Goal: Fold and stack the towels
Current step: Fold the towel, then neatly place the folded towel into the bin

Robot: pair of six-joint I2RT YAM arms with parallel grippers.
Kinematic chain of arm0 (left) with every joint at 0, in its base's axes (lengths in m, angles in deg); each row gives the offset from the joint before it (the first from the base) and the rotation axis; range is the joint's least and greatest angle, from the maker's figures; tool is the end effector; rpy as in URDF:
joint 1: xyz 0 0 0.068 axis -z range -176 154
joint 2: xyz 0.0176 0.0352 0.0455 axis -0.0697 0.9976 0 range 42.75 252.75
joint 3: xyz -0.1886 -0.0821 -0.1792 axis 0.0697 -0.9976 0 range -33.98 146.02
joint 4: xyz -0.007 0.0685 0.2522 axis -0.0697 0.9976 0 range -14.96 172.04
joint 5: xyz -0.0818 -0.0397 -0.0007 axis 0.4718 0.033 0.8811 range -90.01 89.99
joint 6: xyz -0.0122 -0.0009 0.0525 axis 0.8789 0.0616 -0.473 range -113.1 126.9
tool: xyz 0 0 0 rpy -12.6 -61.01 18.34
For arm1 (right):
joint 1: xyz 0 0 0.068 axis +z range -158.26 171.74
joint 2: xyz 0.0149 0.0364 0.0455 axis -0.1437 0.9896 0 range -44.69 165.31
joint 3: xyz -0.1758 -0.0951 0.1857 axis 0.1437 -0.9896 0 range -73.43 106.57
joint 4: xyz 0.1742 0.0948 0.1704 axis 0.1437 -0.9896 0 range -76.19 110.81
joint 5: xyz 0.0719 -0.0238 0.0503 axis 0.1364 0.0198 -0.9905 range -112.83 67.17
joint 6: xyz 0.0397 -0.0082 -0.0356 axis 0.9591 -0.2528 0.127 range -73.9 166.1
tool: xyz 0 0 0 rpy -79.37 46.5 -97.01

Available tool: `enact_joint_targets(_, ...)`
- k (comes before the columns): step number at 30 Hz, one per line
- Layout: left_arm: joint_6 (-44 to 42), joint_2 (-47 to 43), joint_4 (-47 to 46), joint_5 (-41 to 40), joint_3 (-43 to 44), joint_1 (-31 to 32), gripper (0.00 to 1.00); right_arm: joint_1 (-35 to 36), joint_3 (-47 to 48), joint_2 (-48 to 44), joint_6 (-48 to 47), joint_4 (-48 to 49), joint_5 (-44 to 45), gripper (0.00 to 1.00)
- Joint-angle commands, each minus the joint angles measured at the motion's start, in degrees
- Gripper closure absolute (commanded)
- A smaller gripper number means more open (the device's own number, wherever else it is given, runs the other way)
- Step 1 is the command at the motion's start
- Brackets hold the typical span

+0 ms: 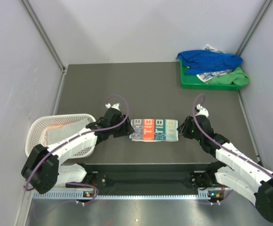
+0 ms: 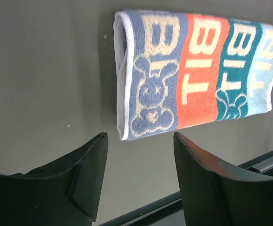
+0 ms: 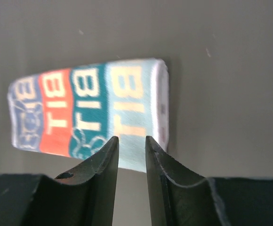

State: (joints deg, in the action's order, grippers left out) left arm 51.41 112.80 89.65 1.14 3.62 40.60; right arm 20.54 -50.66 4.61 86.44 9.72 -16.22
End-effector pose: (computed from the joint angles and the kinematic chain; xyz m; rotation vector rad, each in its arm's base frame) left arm 0.1951 -0.1458 0.2007 -0.1630 2.5000 -0.6597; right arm 0.1602 0.0833 0.1911 0.2930 2.2566 0.5266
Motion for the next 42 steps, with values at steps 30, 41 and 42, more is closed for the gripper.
enact_joint_targets(30, 3.7, 23.7, -17.7, 11.8, -2.5, -3.4, 0.33, -8.2, 3.4, 27.0, -4.8, 16.2, -9.2, 0.73)
enact_joint_targets(41, 6.8, 27.3, -15.4, 4.2, -0.6, -0.6, 0.69, -8.3, 4.4, 23.8, -5.6, 14.4, -10.7, 0.73)
enact_joint_targets(42, 6.5, 26.6, -10.7, 3.1, 0.2, -0.3, 0.84, -8.3, 4.7, 23.0, -5.9, 13.0, -10.9, 0.72)
